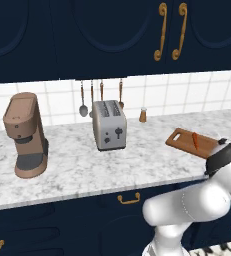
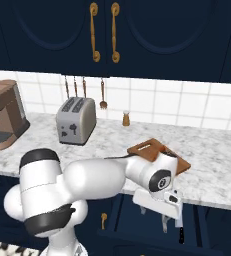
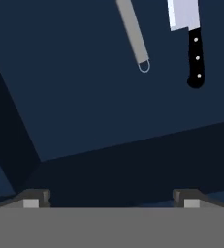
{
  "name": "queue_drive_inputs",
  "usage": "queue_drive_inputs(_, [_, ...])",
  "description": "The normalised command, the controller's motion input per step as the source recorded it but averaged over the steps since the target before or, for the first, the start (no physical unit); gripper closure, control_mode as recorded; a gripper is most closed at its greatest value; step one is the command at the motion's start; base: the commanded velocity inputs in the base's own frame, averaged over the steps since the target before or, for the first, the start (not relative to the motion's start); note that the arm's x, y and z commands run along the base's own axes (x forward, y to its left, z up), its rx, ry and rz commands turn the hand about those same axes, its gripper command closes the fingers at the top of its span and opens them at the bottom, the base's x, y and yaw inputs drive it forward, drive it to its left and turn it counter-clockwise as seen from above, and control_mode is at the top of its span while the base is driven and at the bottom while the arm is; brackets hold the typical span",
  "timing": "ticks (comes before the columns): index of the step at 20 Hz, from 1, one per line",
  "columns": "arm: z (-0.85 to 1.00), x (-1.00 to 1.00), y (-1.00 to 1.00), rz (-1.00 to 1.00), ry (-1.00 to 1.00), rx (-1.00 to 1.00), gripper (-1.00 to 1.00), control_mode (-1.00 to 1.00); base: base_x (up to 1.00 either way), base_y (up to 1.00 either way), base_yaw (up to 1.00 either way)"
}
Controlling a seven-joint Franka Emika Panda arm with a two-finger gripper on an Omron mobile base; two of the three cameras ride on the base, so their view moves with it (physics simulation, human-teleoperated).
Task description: Place the appropriate cutting tool for cutting the carrot skin on the cutting board.
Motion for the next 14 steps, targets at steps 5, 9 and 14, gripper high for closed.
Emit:
queue_drive_inputs(5, [-0.34, 0.06, -0.11, 0.01, 0.01, 0.03, -1.00, -1.00, 0.00, 0.00, 0.00])
queue_drive_inputs(9, [-0.36, 0.00, -0.17, 0.00, 0.00, 0.08, -1.00, -1.00, 0.00, 0.00, 0.00])
queue_drive_inputs(14, [-0.38, 0.00, -0.10, 0.01, 0.00, 0.08, -1.00, -1.00, 0.00, 0.00, 0.00])
